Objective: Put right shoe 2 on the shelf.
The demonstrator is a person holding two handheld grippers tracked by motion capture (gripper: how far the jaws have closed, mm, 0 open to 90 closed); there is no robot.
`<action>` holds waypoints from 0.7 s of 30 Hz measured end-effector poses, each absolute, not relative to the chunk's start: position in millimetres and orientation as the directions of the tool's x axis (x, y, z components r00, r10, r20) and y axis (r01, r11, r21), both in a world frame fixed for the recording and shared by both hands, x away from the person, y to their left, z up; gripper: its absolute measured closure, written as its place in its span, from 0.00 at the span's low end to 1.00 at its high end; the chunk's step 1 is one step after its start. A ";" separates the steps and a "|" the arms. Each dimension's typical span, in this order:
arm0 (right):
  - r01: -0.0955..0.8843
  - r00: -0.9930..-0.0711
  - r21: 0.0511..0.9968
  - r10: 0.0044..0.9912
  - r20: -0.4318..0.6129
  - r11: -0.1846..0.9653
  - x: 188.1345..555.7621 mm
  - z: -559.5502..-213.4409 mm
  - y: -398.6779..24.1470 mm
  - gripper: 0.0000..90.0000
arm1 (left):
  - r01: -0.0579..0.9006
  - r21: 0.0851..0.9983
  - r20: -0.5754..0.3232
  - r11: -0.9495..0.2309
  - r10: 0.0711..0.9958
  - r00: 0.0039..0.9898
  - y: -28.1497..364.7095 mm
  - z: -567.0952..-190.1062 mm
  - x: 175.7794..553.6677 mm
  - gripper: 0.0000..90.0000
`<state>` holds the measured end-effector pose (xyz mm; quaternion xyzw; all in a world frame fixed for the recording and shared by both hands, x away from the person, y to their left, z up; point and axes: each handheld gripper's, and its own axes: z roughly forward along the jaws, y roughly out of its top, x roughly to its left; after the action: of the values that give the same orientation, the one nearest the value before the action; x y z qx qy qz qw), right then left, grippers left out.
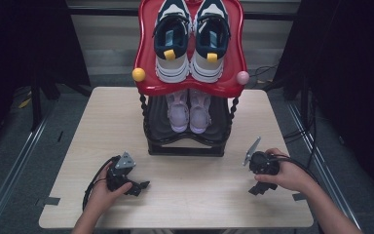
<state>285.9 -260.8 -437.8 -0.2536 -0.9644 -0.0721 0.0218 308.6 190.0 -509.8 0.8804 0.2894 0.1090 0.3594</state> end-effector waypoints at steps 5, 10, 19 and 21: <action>0.522 -0.853 0.145 0.514 0.094 0.840 282.6 -445.4 -260.9 0.25 | 0.431 0.696 -0.016 -0.574 0.588 0.809 190.0 -509.8 308.6 0.00; 0.524 -0.852 0.169 0.515 0.095 0.835 281.5 -452.6 -261.8 0.25 | 0.431 0.696 -0.016 -0.574 0.588 0.809 190.0 -509.8 308.6 0.00; 0.526 -0.849 0.228 0.523 0.081 0.819 280.5 -463.4 -262.5 0.25 | 0.431 0.696 -0.016 -0.574 0.588 0.809 190.0 -509.8 308.6 0.00; 0.535 -0.843 0.239 0.531 0.086 0.811 280.2 -465.5 -262.6 0.25 | 0.431 0.696 -0.016 -0.574 0.588 0.809 190.0 -509.8 308.6 0.00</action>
<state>280.2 -262.6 -465.5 -0.2799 -0.9515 -0.1277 0.0076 308.6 190.0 -509.8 0.8803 0.2895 0.1092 0.3596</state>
